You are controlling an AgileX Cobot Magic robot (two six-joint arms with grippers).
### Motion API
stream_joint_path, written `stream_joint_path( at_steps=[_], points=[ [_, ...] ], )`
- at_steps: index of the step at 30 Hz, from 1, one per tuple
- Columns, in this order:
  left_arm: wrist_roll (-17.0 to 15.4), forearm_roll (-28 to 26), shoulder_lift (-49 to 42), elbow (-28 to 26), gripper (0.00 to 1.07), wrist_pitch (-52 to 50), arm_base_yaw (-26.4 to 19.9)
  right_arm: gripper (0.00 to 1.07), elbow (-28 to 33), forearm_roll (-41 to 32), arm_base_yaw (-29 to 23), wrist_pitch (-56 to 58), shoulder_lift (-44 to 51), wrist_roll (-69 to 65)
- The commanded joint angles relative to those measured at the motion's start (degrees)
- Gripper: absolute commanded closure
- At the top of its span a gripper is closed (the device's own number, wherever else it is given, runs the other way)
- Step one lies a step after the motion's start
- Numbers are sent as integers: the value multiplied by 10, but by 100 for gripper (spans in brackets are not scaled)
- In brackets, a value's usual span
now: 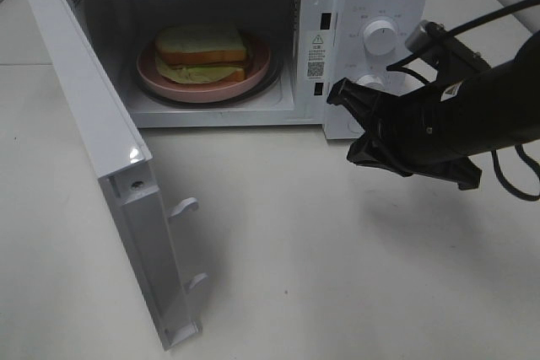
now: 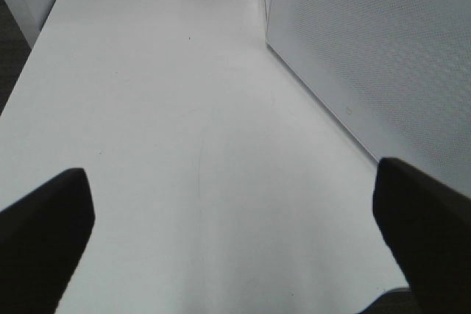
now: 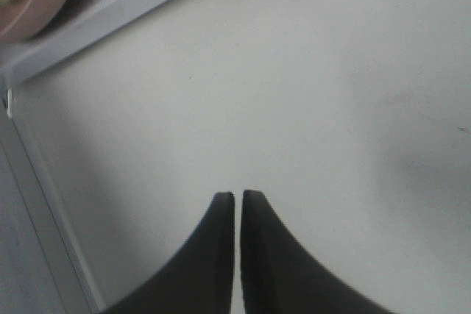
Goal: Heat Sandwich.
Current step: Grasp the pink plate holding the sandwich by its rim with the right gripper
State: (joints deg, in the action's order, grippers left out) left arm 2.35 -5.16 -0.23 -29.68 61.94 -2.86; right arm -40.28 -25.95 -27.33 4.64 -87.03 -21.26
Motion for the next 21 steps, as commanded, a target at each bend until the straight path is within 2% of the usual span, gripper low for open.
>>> stream_joint_path(
  at_steps=[1,7,13,16,17,18,21],
  points=[
    [-2,0,-10,1,9,-6,-1,99,-41,55,1,118,11,67],
    [-2,0,-10,1,9,-6,-1,98,-81,117,1,235,11,107],
    [-2,0,-10,1,9,-6,-1,96,-107,138,1,303,11,169],
    [-2,0,-10,1,9,-6,-1,96,-120,140,1,355,11,284],
    [-2,0,-10,1,9,-6,-1,96,-120,140,1,355,11,284],
    [-2,0,-10,1,9,-6,-1,95,-123,140,1,378,11,358],
    [-2,0,-10,1,9,-6,-1,94,-126,149,-1,409,11,454]
  ],
)
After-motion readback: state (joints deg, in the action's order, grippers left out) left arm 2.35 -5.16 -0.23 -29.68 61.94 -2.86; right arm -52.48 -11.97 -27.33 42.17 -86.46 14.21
